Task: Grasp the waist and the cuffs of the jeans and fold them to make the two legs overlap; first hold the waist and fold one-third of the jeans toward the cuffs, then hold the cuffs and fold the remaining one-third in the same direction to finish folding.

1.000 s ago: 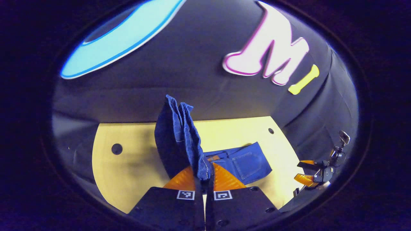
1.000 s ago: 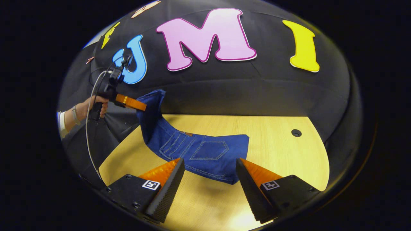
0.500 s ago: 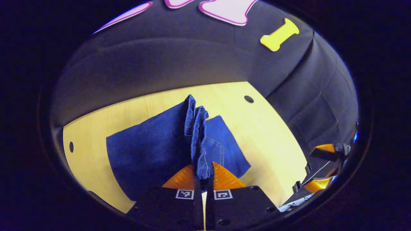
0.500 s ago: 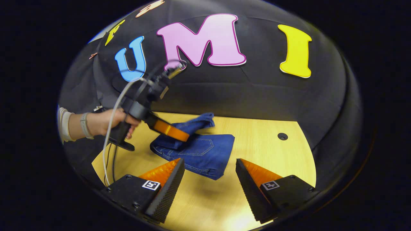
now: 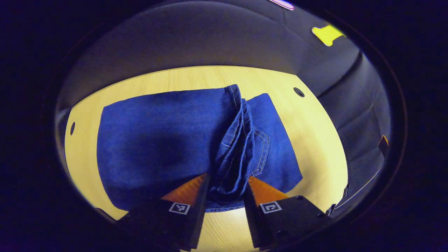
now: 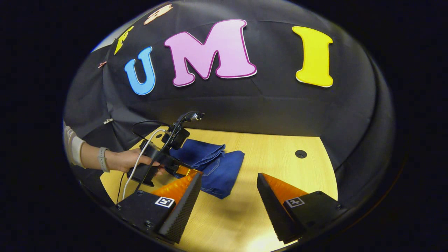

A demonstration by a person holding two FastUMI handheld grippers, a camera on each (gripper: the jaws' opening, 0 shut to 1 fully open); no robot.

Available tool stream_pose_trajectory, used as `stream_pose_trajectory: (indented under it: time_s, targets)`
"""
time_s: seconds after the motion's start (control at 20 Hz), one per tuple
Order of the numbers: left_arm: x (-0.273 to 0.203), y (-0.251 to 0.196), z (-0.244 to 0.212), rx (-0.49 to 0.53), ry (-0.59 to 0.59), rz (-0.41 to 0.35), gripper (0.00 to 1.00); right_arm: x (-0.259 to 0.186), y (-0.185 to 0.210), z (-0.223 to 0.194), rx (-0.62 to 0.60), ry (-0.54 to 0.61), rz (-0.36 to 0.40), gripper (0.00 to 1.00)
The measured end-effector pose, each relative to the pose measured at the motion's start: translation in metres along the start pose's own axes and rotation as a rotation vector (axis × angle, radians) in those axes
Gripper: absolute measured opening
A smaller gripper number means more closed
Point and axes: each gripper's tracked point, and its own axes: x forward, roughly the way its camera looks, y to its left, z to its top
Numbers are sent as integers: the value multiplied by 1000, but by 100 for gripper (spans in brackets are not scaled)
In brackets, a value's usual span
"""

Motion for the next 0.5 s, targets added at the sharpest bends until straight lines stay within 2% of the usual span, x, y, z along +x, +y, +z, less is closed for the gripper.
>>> stream_pose_trajectory:
  time_s: [0.1,0.2,0.35,0.5]
  targets:
    - [-23,-17,10,40,-90,-6,99,-7,3,11,-5,-39,2,98]
    - [-62,-29,19,77,-192,-14,96,-18,7,19,-30,-77,-3,98]
    - [-144,-45,22,70,-367,-24,96,-48,17,35,-59,-139,-20,98]
    - [-229,-56,4,123,-548,36,95,-95,40,55,-100,-231,-49,98]
